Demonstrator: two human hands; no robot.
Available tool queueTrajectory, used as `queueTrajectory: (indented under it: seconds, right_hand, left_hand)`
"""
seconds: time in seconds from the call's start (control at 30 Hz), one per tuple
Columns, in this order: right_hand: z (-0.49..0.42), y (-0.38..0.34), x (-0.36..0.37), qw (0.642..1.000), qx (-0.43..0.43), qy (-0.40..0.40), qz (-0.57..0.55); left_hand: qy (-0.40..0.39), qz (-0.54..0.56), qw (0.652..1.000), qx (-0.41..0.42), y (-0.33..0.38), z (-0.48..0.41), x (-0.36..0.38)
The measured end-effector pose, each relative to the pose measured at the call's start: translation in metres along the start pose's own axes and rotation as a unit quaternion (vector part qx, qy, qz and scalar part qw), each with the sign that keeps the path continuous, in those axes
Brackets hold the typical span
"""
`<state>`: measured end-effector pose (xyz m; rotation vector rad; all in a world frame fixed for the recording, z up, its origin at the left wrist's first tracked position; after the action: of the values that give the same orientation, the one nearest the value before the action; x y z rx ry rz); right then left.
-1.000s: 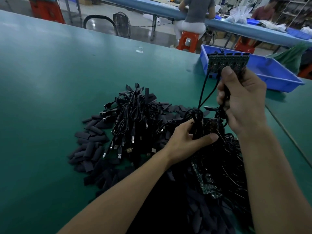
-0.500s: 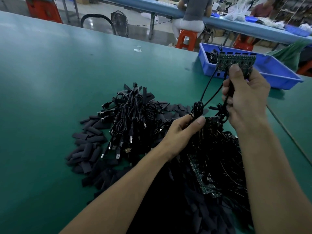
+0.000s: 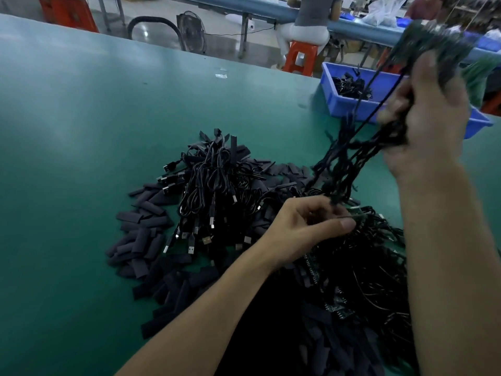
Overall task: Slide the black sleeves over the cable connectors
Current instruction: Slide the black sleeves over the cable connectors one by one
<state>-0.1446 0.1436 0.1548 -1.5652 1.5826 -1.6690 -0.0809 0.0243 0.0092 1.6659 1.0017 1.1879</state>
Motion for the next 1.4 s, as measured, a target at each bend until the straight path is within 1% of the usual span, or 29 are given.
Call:
queueTrajectory:
  seconds: [0.1, 0.13, 0.2, 0.27, 0.33, 0.37, 0.4, 0.47, 0.53, 0.6, 0.67, 0.7, 0.73, 0.77, 0.8, 0.83, 0.87, 0.9, 0.93, 0.97, 1.0, 1.03, 1.07, 1.2, 1.27, 1.33, 1.4]
  right_hand:
    - [-0.010, -0.022, 0.013, 0.998, -0.048, -0.022, 0.021]
    - [-0.011, -0.023, 0.017, 0.997, -0.055, -0.033, 0.045]
    - [-0.010, -0.017, 0.020, 0.988, -0.062, -0.050, 0.129]
    - [-0.008, 0.004, 0.017, 0.969, -0.050, -0.068, 0.231]
    - [-0.003, 0.032, 0.007, 0.937, -0.022, -0.096, 0.334]
    - [0.001, 0.046, 0.001, 0.924, -0.009, -0.109, 0.366]
    - [0.004, 0.056, -0.005, 0.918, 0.002, -0.116, 0.379]
    - [0.009, 0.068, -0.013, 0.924, 0.021, -0.119, 0.364]
    - [0.013, 0.074, -0.014, 0.926, 0.034, -0.148, 0.344]
    - [0.018, 0.078, -0.014, 0.913, 0.038, -0.201, 0.353]
    - [0.023, 0.084, -0.019, 0.898, 0.044, -0.235, 0.369]
    - [0.024, 0.088, -0.023, 0.895, 0.048, -0.235, 0.375]
    - [0.025, 0.091, -0.028, 0.897, 0.055, -0.224, 0.378]
    - [0.025, 0.094, -0.033, 0.901, 0.063, -0.210, 0.374]
    - [0.026, 0.098, -0.037, 0.909, 0.074, -0.198, 0.360]
    - [0.027, 0.101, -0.041, 0.917, 0.087, -0.194, 0.336]
    - [0.031, 0.104, -0.043, 0.925, 0.102, -0.196, 0.307]
    - [0.034, 0.108, -0.044, 0.931, 0.119, -0.201, 0.280]
    - [0.038, 0.111, -0.044, 0.935, 0.137, -0.209, 0.251]
    - [0.042, 0.114, -0.043, 0.937, 0.158, -0.218, 0.221]
    - [0.046, 0.116, -0.040, 0.937, 0.180, -0.230, 0.192]
    - [0.051, 0.118, -0.038, 0.934, 0.197, -0.241, 0.174]
    - [0.054, 0.119, -0.037, 0.932, 0.206, -0.247, 0.167]
    - [0.061, 0.120, -0.035, 0.929, 0.217, -0.255, 0.155]
    - [0.062, 0.120, -0.035, 0.930, 0.211, -0.257, 0.155]
    - [0.063, 0.119, -0.034, 0.933, 0.200, -0.256, 0.153]
    - [0.064, 0.117, -0.031, 0.937, 0.191, -0.254, 0.146]
  left_hand:
    - [-0.046, -0.024, 0.999, -0.012, 0.003, 0.008, 0.001]
    - [-0.066, -0.044, 0.997, -0.012, 0.003, 0.010, 0.002]
    - [-0.098, -0.084, 0.991, -0.013, 0.002, 0.013, 0.004]
    - [-0.124, -0.124, 0.984, -0.011, -0.004, 0.018, 0.005]
    - [-0.127, -0.189, 0.974, 0.003, -0.010, 0.022, 0.006]
    - [-0.125, -0.216, 0.968, 0.009, -0.013, 0.023, 0.007]
    - [-0.125, -0.237, 0.963, 0.017, -0.017, 0.024, 0.009]
    - [-0.138, -0.283, 0.948, 0.038, -0.023, 0.024, 0.017]
    - [-0.159, -0.315, 0.935, 0.035, -0.029, 0.024, 0.027]
    - [-0.160, -0.319, 0.934, 0.023, -0.031, 0.021, 0.032]
    - [-0.143, -0.299, 0.943, -0.016, -0.030, 0.017, 0.028]
    - [-0.145, -0.300, 0.942, -0.037, -0.027, 0.015, 0.024]
    - [-0.161, -0.318, 0.933, -0.044, -0.021, 0.015, 0.019]
    - [-0.184, -0.350, 0.918, -0.038, -0.014, 0.015, 0.014]
    - [-0.194, -0.366, 0.910, -0.032, -0.005, 0.015, 0.007]
    - [-0.178, -0.351, 0.919, -0.022, 0.006, 0.013, 0.000]
    - [-0.125, -0.309, 0.943, -0.011, 0.021, 0.010, -0.009]
    - [-0.044, -0.265, 0.963, 0.009, 0.034, 0.005, -0.021]
    - [0.053, -0.247, 0.967, 0.040, 0.044, 0.000, -0.036]
    - [0.145, -0.255, 0.953, 0.074, 0.051, -0.004, -0.051]
    - [0.215, -0.273, 0.933, 0.096, 0.055, -0.006, -0.062]
    - [0.256, -0.281, 0.919, 0.101, 0.056, -0.007, -0.069]
    - [0.268, -0.281, 0.917, 0.094, 0.054, -0.008, -0.072]
    - [0.235, -0.245, 0.939, 0.057, 0.036, -0.015, -0.069]
    - [0.228, -0.194, 0.953, 0.037, 0.028, -0.015, -0.069]
    - [0.216, -0.122, 0.969, 0.003, 0.020, -0.015, -0.068]
    - [0.202, -0.066, 0.977, -0.023, 0.014, -0.014, -0.066]
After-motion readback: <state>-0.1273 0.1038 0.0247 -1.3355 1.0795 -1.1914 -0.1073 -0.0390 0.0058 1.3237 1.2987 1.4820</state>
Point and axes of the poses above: each hand's wrist, its own z-axis away from the middle knuckle, its own x-axis out of the palm, y = z × x, the point moved 6 cm from there along -z, towards the middle knuckle, and after that the axes turned 11 degrees about y, right-handed, at the moved point
